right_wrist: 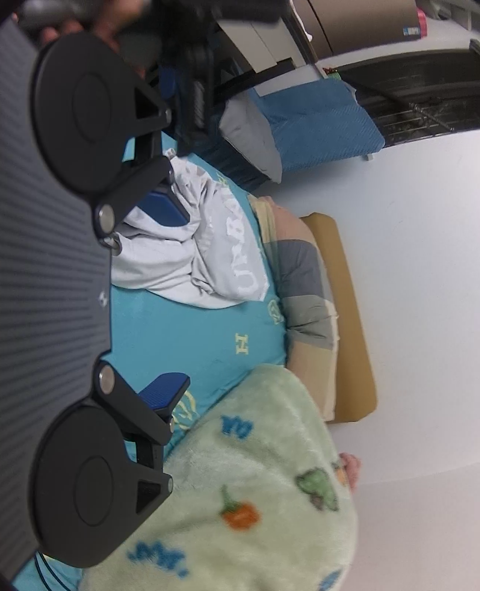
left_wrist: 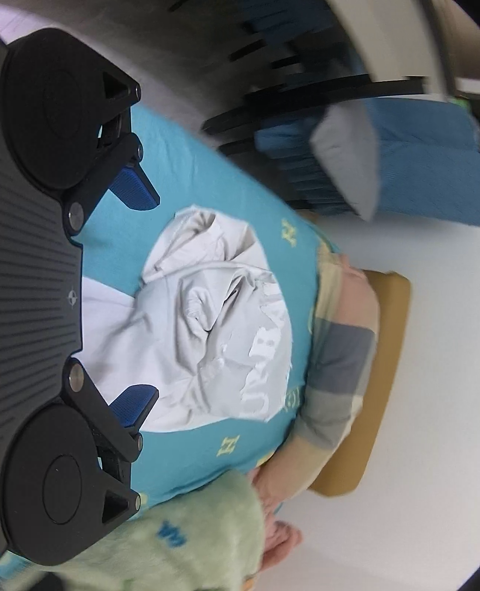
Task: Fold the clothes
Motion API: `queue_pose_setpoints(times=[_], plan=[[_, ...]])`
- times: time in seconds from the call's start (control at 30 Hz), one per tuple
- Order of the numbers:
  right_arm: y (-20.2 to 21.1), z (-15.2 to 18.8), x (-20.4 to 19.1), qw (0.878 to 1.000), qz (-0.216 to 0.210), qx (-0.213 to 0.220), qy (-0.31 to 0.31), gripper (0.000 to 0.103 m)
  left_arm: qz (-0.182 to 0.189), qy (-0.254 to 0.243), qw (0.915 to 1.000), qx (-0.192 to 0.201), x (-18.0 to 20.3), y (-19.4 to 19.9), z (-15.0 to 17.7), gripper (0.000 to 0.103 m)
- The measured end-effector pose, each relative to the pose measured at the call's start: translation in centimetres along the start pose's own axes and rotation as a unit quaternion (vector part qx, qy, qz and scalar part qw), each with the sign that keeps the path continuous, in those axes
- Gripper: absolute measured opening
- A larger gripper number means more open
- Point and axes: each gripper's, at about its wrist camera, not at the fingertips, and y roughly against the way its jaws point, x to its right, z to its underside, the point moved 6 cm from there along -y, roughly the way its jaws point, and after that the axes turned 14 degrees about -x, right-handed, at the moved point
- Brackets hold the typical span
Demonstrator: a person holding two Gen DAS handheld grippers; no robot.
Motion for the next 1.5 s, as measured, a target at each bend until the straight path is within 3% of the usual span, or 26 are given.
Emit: queue_pose_setpoints(times=[0.17,0.27,0.37,0.43,0.5,0.53,0.57,0.67,0.77,0.9,1.17,1.33,1.5], plan=[[-3.1,0.2,0.7,1.0,0.005,-0.019,-0.017,0.087,0.072,0.057,0.9952,-0.033,-0.2,-6.6,-2.1,0.094],[-5.2,0.2,1.3,0.999,0.004,-0.032,-0.034,0.088,0.082,0.071,0.9926,-0.053,-0.4,-10.4,-2.6,0.087],[-7.4,0.3,1.7,0.998,0.004,-0.041,-0.041,0.088,0.09,0.071,0.9924,-0.045,-0.9,-11.7,-2.7,0.083],[-8.7,0.5,1.9,0.998,0.007,-0.049,-0.04,0.087,0.093,0.069,0.9926,-0.038,-1.0,-12.2,-2.9,0.073],[-9.6,0.6,2.1,0.998,0.008,-0.053,-0.04,0.087,0.093,0.067,0.9928,-0.034,-0.9,-12.0,-3.2,0.048],[-9.8,0.6,2.1,0.998,0.009,-0.053,-0.039,0.087,0.095,0.07,0.9925,-0.033,-0.9,-11.8,-3.4,0.043],[-10.0,0.7,2.2,0.998,0.011,-0.052,-0.038,0.087,0.096,0.071,0.9923,-0.031,-0.9,-11.5,-3.5,0.031],[-10.4,0.8,2.5,0.998,0.017,-0.048,-0.036,0.087,0.109,0.072,0.9912,-0.021,-1.1,-9.9,-4.1,0.019],[-9.7,0.7,3.0,0.998,0.027,-0.029,-0.04,0.087,0.121,0.059,0.9909,0.001,-1.0,-6.8,-4.5,0.016],[-8.3,0.3,2.9,0.999,0.038,0.004,-0.032,0.088,0.133,0.005,0.9904,0.038,0.1,-1.3,-3.9,0.015],[-4.6,0.4,1.4,0.998,0.042,0.045,-0.004,0.087,0.133,-0.106,0.9829,0.071,1.1,8.2,0.8,0.015],[-2.2,0.7,-0.1,0.998,0.021,0.06,0.002,0.088,0.111,-0.112,0.9864,0.048,-3.1,10.3,3.5,0.015],[-2.3,1.1,-2.0,0.998,-0.004,0.058,0.027,0.088,0.1,-0.091,0.9904,0.029,-6.5,9.9,4.0,0.015]])
